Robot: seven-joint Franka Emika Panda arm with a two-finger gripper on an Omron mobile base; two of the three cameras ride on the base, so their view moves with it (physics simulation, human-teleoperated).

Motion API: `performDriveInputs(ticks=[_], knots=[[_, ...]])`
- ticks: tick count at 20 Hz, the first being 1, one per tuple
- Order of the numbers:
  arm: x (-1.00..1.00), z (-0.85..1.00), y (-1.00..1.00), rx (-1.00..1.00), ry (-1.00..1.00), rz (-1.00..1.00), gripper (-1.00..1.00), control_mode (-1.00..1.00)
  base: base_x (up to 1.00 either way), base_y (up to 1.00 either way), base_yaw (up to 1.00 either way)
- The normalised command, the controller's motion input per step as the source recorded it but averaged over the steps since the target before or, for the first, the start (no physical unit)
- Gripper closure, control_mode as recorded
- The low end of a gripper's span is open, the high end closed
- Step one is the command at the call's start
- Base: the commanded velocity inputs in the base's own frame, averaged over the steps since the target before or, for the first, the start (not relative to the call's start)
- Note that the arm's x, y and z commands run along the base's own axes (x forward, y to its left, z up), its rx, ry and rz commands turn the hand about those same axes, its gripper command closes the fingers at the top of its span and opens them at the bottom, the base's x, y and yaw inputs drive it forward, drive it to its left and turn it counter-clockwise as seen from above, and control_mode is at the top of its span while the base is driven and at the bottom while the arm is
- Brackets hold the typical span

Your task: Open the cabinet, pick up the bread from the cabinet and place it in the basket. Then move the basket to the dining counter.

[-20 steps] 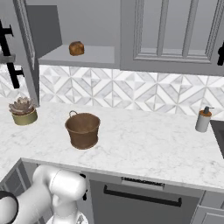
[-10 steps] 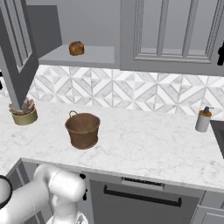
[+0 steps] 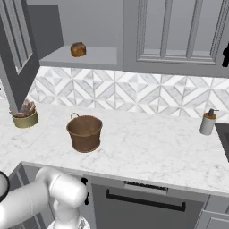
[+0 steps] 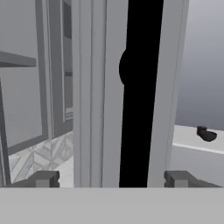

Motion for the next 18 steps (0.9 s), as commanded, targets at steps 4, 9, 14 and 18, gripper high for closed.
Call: performDriveInputs(ticks=[4, 9, 14, 18], knots=[[-0.03, -0.07, 0.01, 0.0, 0.01, 0.01, -1.0, -1.0, 0.0, 0.0, 0.0], [-0.35, -0.13, -0.02, 0.0, 0.0, 0.16, -1.0, -1.0, 0.0, 0.0, 0.0], [-0.55, -0.2, -0.2, 0.01, 0.0, 0.35, -1.0, -1.0, 0.0, 0.0, 0.0], [-0.68, -0.02, -0.46, 0.15, 0.0, 0.51, -1.0, -1.0, 0.0, 0.0, 0.0]])
